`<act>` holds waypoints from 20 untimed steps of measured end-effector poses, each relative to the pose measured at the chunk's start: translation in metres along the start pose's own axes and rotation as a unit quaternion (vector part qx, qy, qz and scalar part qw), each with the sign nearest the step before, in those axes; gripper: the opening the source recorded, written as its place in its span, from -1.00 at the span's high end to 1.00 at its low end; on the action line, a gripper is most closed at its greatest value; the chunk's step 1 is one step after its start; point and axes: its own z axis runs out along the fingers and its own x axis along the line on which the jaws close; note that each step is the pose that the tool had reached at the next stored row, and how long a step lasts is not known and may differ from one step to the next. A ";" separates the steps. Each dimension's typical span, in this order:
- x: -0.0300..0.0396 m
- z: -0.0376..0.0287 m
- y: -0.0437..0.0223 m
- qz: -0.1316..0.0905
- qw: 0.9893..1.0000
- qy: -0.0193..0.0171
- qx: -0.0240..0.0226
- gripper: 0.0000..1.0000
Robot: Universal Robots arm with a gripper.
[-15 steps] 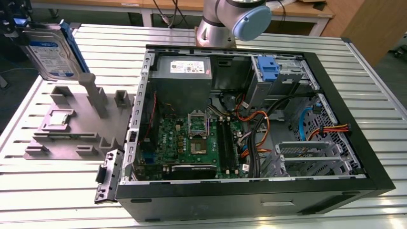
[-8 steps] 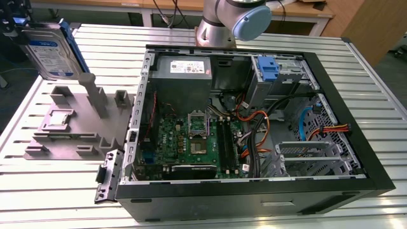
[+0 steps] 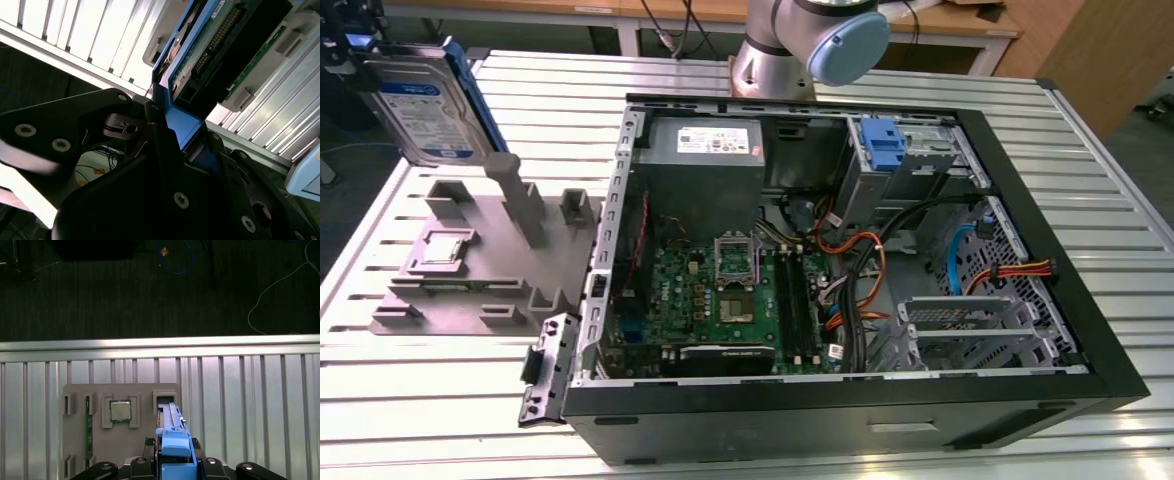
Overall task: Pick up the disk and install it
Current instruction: 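Pick up the disk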
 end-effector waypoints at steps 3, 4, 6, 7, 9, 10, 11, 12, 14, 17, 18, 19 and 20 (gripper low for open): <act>-0.0001 -0.0021 0.0001 0.000 1.000 0.000 0.000 0.26; -0.0001 -0.0022 0.0001 0.000 1.000 0.000 0.000 0.26; -0.0001 -0.0030 0.0001 0.000 1.000 0.000 0.000 0.26; -0.0001 -0.0033 0.0001 0.000 1.000 0.000 0.000 0.26; -0.0002 -0.0039 0.0001 0.000 1.000 0.000 0.000 0.26; -0.0001 -0.0040 0.0001 0.000 1.000 0.000 0.000 0.26; -0.0002 -0.0042 0.0001 0.000 1.000 0.000 0.000 0.26; -0.0002 -0.0043 0.0001 0.000 1.000 0.000 0.000 0.26; -0.0002 -0.0056 0.0001 0.000 1.000 0.000 0.000 0.26; -0.0002 -0.0061 0.0002 0.000 1.000 0.000 0.000 0.26; -0.0003 -0.0063 0.0002 0.000 1.000 0.000 0.000 0.26; -0.0002 -0.0064 0.0002 0.000 1.000 0.000 0.000 0.26; -0.0003 -0.0066 0.0002 0.000 1.000 0.000 0.000 0.26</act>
